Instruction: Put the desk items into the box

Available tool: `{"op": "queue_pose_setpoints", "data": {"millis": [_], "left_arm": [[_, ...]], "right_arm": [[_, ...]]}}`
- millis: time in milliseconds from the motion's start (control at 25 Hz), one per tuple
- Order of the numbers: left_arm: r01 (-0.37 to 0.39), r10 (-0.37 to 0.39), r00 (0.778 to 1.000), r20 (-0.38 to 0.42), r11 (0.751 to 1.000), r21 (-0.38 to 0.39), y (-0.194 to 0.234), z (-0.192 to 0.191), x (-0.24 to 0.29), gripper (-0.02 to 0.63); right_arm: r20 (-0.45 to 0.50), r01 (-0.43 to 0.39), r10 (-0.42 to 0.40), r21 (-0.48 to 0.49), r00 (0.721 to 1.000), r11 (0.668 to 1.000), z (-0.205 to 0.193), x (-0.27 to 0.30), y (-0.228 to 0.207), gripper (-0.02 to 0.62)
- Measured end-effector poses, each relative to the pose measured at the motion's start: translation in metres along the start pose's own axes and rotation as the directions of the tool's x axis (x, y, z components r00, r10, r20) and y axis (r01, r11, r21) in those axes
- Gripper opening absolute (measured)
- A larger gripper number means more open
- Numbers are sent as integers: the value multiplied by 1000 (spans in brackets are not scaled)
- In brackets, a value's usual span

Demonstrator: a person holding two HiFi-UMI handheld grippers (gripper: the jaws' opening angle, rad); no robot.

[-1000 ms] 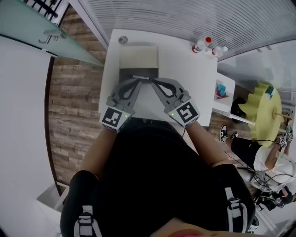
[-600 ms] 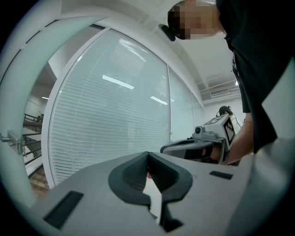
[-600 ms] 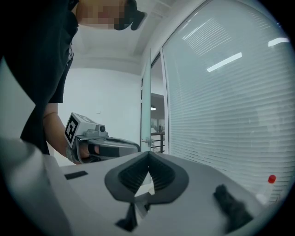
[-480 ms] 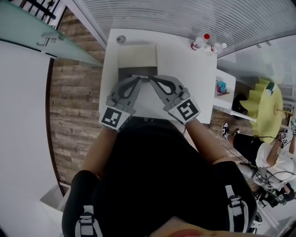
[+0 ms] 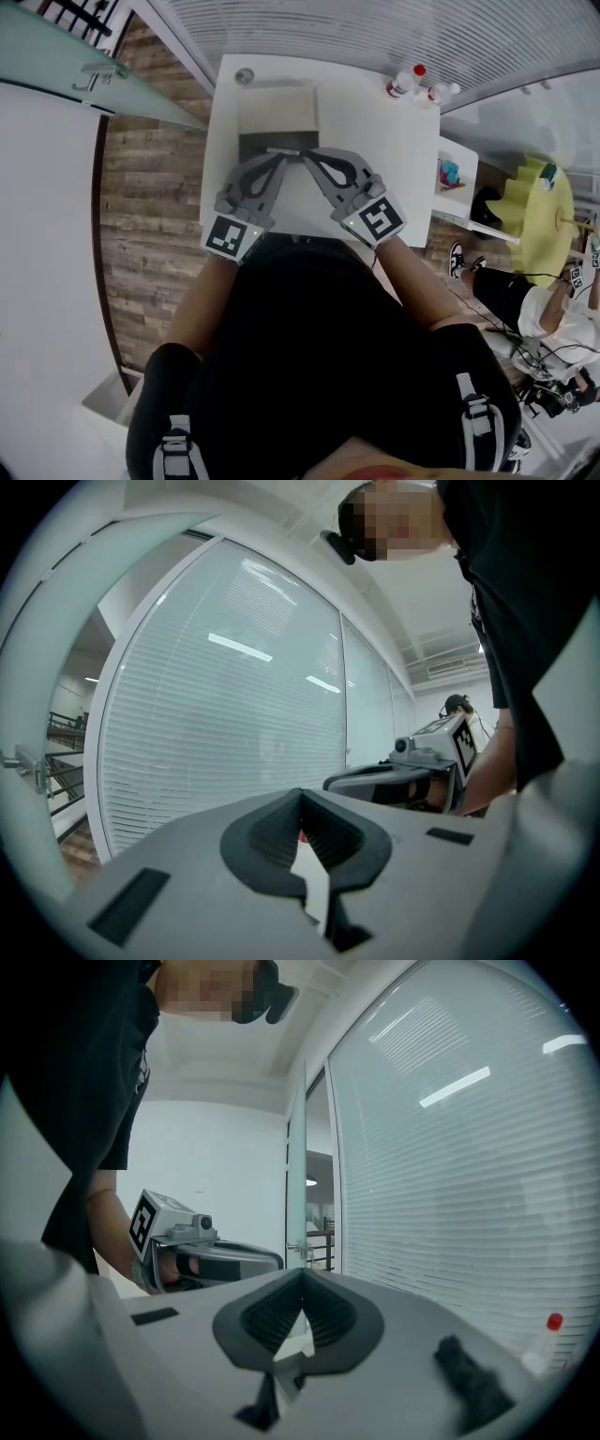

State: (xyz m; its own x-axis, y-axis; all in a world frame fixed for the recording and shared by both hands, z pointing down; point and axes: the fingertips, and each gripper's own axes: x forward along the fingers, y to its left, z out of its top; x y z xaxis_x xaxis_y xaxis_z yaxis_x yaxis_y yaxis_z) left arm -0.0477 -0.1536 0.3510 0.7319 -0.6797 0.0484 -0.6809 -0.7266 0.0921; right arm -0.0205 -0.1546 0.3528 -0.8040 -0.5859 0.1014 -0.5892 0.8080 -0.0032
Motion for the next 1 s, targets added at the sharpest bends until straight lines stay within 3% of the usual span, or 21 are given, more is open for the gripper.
{"op": "queue_pose_setpoints", "data": {"millis": [1000], "left_arm": [[2, -2, 1000, -4, 1000, -3, 3, -5, 6, 2]], "right_arm": [[-25, -10, 10, 0, 1000, 1000, -10, 3, -4, 15]]}}
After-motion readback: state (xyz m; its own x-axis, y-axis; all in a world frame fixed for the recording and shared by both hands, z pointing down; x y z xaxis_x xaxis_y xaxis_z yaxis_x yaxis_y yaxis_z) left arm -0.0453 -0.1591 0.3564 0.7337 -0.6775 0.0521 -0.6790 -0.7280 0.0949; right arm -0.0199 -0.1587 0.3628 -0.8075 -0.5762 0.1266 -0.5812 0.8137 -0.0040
